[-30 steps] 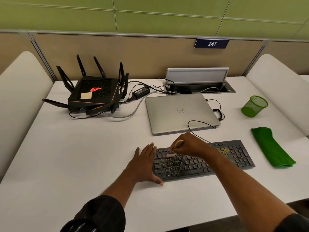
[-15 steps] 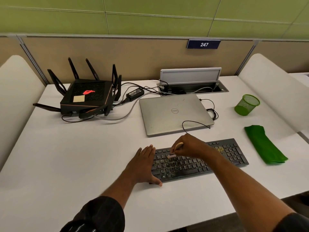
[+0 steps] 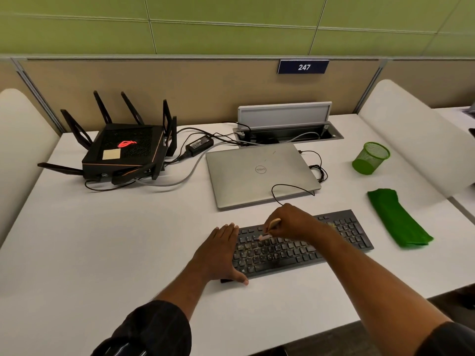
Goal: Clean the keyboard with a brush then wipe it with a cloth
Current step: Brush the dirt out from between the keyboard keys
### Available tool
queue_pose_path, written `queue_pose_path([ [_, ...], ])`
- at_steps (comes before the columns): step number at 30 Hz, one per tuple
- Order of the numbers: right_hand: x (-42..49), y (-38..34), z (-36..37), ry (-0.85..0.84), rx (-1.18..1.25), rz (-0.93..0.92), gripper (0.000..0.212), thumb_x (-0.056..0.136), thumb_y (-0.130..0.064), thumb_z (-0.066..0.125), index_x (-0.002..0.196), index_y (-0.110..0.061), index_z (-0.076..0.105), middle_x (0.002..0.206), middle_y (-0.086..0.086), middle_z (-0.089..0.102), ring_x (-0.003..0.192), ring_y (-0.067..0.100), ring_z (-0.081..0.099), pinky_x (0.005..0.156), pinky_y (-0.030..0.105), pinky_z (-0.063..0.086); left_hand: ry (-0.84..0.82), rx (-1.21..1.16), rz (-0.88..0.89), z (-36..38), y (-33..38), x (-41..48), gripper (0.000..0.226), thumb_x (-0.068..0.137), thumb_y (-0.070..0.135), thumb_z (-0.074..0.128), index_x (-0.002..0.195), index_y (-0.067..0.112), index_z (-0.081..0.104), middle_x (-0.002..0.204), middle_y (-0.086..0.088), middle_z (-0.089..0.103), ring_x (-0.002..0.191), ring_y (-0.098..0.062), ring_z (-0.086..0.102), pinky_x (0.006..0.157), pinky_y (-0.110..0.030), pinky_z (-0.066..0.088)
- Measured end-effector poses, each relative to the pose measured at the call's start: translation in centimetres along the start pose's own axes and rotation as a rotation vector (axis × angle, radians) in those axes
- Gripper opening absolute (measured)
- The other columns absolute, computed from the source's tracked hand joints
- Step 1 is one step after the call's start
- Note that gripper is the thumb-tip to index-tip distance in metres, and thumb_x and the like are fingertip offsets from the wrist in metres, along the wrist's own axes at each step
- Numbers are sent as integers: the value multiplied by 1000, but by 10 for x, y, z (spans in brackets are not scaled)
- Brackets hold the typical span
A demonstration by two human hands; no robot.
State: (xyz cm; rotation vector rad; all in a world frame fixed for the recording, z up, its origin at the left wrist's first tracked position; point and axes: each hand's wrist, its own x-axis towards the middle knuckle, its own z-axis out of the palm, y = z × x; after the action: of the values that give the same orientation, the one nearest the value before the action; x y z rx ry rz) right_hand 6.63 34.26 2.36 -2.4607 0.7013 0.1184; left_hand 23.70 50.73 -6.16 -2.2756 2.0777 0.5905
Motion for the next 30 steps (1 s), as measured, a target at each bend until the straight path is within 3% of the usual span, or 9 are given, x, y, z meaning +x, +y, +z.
queue_pose_path([
  [2,1,-4,-5,27,76,-12,15,82,-10,72,92,-18,81,90,-6,77,72,-4,68,69,13,54,4,9,1,0,2,1,145,63,89,65,161,8,-5,170,-11,-5,157,-25,-4,127,-39,-3],
  [5,3,-8,-6,69,173,-10,15,81,-9,72,91,-17,81,90,-6,78,75,-3,69,72,17,56,10,16,5,-1,10,5,145,63,90,65,161,8,-4,170,-12,-3,157,-26,-3,127,-41,-1],
  [10,3,-5,6,20,114,-14,13,83,-13,74,93,-17,81,92,-6,77,73,-7,66,64,6,47,8,18,-3,-2,20,9,141,66,88,64,161,8,-4,170,-11,-5,157,-26,-4,126,-42,-3],
  [15,-2,14,-10,-32,8,21,12,81,-12,73,90,-16,80,89,-2,78,76,3,69,73,23,56,4,31,-13,-1,21,10,140,68,88,63,161,9,-6,170,-11,-6,157,-26,-6,125,-40,-5],
  [20,-4,13,-20,24,125,20,14,81,-8,71,88,-15,81,88,-6,77,73,-6,67,66,7,49,14,26,-19,2,25,15,143,65,91,61,161,8,-4,170,-11,-4,157,-25,-4,125,-41,-5],
  [24,-3,9,-12,31,197,-12,13,82,-11,74,92,-17,80,92,-6,77,78,-3,69,72,15,56,11,8,-9,2,32,21,142,66,89,62,161,8,-6,170,-11,-5,157,-25,-6,126,-42,-4],
  [30,-9,29,-18,-45,1,-27,12,83,-11,72,92,-14,80,92,-1,78,76,0,68,71,17,54,1,17,-11,2,41,26,141,68,88,63,161,9,-8,170,-11,-8,157,-25,-8,127,-43,-4],
])
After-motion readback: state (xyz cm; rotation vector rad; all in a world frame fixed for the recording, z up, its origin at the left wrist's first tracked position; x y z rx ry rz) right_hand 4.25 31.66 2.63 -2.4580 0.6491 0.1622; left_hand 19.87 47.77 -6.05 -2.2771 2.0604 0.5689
